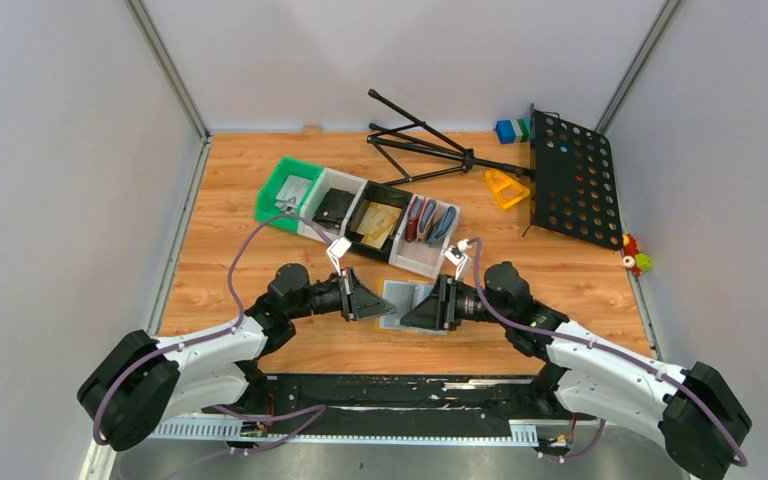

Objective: Take the credit cards out of the card holder
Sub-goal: Remove the credit card from the card holder.

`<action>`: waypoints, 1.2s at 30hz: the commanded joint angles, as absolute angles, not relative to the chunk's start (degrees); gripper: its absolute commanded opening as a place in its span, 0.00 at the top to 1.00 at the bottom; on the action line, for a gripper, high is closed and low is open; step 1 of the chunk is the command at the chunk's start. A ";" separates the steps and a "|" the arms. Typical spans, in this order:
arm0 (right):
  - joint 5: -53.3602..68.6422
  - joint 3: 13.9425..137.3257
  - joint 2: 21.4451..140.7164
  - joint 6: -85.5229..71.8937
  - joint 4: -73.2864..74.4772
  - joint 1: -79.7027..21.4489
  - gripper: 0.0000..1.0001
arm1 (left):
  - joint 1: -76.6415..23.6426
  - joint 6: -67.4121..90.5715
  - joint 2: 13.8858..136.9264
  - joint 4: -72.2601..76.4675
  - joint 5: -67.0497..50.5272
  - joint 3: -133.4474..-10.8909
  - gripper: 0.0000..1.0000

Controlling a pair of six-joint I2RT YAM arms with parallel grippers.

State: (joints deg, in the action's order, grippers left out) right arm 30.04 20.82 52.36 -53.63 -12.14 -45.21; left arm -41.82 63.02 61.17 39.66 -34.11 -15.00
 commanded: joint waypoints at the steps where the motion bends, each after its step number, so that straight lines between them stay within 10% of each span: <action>1: 25.29 22.85 50.08 -52.45 -9.71 -45.26 0.53 | -42.71 64.75 59.31 45.73 -37.45 -15.51 1.00; 20: 30.12 21.12 48.81 -55.68 -19.28 -45.26 0.62 | -44.30 63.63 62.26 45.08 -35.15 -15.99 1.00; 28: 16.78 24.06 46.23 -47.04 5.17 -45.22 0.52 | -44.39 50.12 61.25 14.43 -24.08 -21.53 1.00; 36: 13.92 20.46 55.22 -45.17 1.41 -45.25 0.73 | -45.29 47.88 62.10 9.51 -21.10 -22.97 1.00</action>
State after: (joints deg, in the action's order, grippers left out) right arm 16.29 21.28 50.57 -47.24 3.40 -44.97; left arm -44.38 51.20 62.04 12.71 -23.68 -20.49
